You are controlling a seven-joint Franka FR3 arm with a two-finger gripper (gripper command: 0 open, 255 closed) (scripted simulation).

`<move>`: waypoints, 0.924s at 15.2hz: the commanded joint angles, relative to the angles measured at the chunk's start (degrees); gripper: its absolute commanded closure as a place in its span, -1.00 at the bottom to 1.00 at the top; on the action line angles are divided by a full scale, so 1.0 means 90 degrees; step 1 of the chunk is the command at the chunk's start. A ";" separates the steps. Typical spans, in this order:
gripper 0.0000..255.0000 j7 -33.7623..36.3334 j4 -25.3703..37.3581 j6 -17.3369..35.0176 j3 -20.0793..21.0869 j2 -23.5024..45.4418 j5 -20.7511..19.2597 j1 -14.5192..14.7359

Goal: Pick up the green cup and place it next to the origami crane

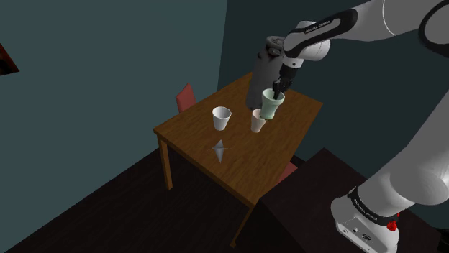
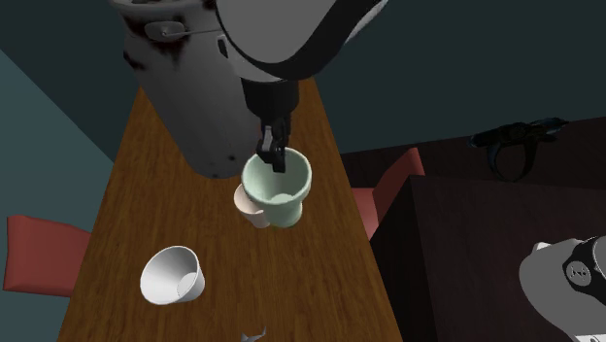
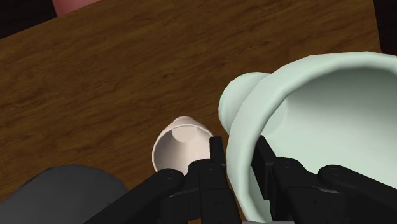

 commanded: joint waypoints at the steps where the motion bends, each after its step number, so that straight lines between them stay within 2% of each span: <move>1: 1.00 0.0283 -0.0325 0.0133 0.0092 -0.0241 -0.0048 0.0180; 6: 1.00 0.1077 -0.0889 0.0396 0.0417 -0.0661 -0.0109 0.0651; 14: 1.00 0.0884 -0.1082 0.1013 0.0459 -0.0215 0.0090 0.0635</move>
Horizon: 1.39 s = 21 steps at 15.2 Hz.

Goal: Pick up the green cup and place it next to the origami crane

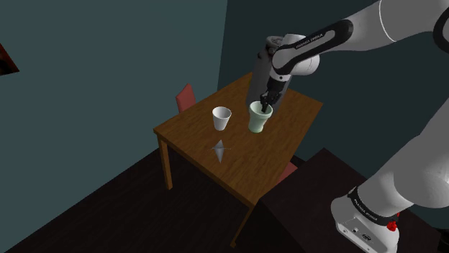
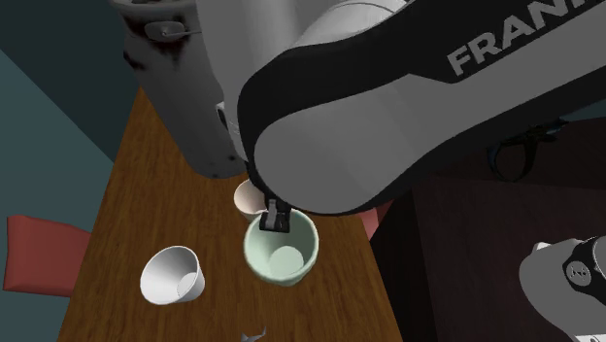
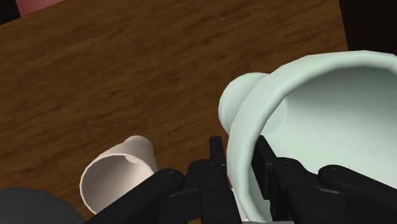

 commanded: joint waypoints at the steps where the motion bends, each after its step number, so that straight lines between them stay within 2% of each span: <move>1: 1.00 -0.0056 -0.0043 0.0164 0.0013 0.0122 0.0058 -0.0006; 21: 1.00 -0.0656 -0.0092 0.1570 0.0296 0.1537 0.0722 -0.0170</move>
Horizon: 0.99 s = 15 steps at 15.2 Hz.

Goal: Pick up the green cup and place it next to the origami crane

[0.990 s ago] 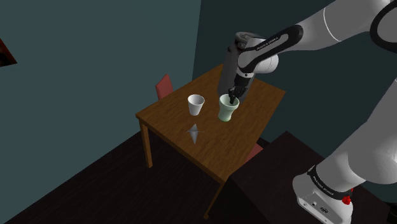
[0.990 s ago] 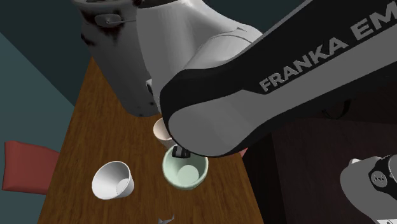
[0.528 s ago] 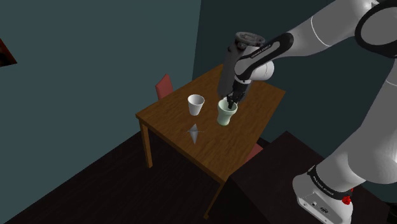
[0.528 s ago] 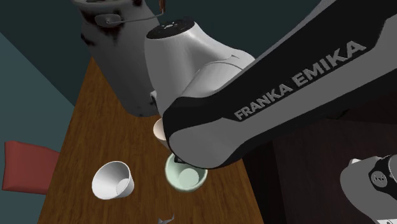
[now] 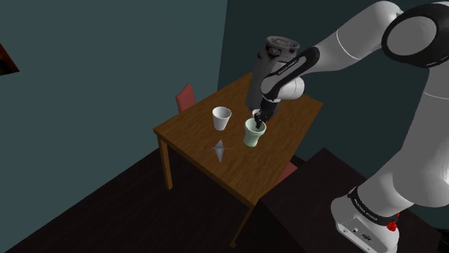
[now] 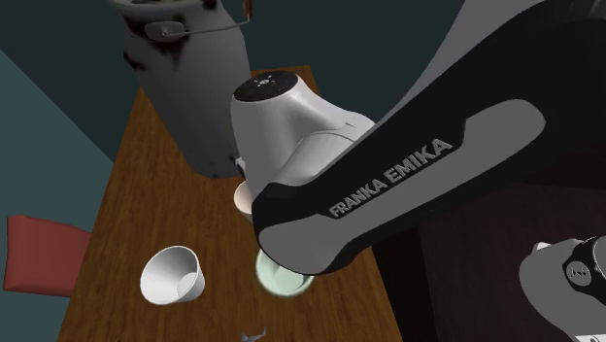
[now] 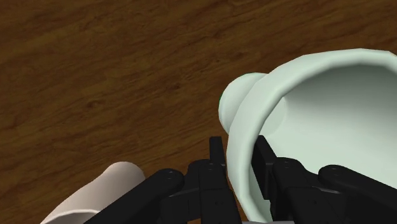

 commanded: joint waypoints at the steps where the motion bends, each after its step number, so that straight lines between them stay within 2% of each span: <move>1: 1.00 -0.0062 0.0022 0.0133 0.0042 0.0155 0.0069 -0.0026; 9: 1.00 -0.0312 0.0181 0.0640 0.0236 0.0830 0.0334 -0.0162; 15: 1.00 -0.0311 0.0181 0.0640 0.0237 0.0830 0.0333 -0.0164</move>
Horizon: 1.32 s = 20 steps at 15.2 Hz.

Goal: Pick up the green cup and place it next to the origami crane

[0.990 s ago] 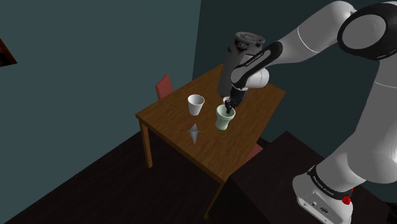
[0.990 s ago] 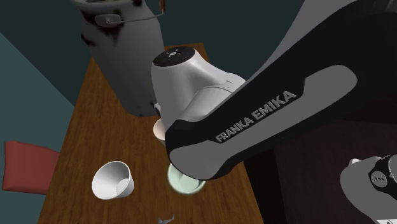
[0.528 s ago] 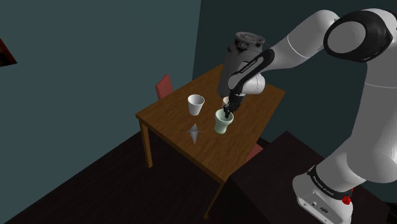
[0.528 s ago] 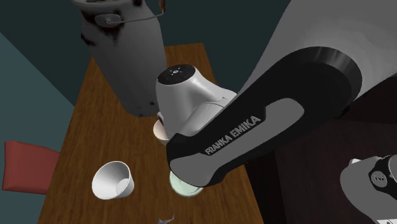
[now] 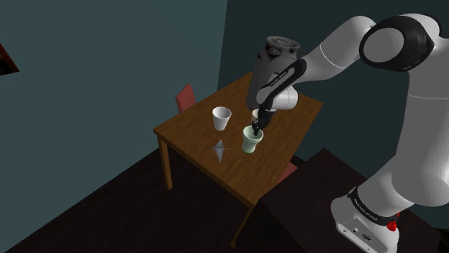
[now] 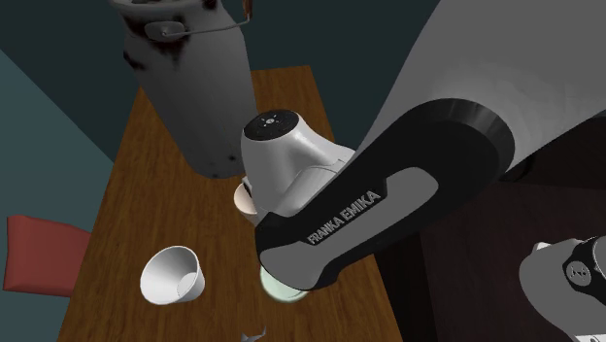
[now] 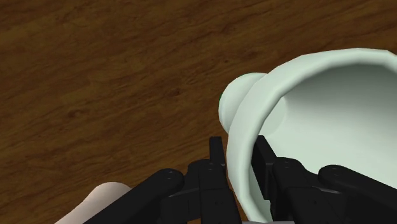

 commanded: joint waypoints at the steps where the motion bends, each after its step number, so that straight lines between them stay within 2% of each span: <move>1: 1.00 0.0000 0.0003 0.0001 0.0000 0.0001 0.0000 0.0000; 2: 1.00 0.0000 0.0003 0.0001 0.0000 0.0001 0.0000 0.0000; 3: -1.00 0.0000 0.0002 0.0002 0.0001 0.0000 0.0001 0.0000; 8: -1.00 0.0000 0.0003 0.0001 0.0001 0.0001 0.0001 0.0000; 12: -1.00 0.0214 -0.0108 -0.0617 -0.0245 -0.0729 -0.0302 0.0100; 20: -1.00 0.0215 -0.0108 -0.0616 -0.0243 -0.0728 -0.0303 0.0098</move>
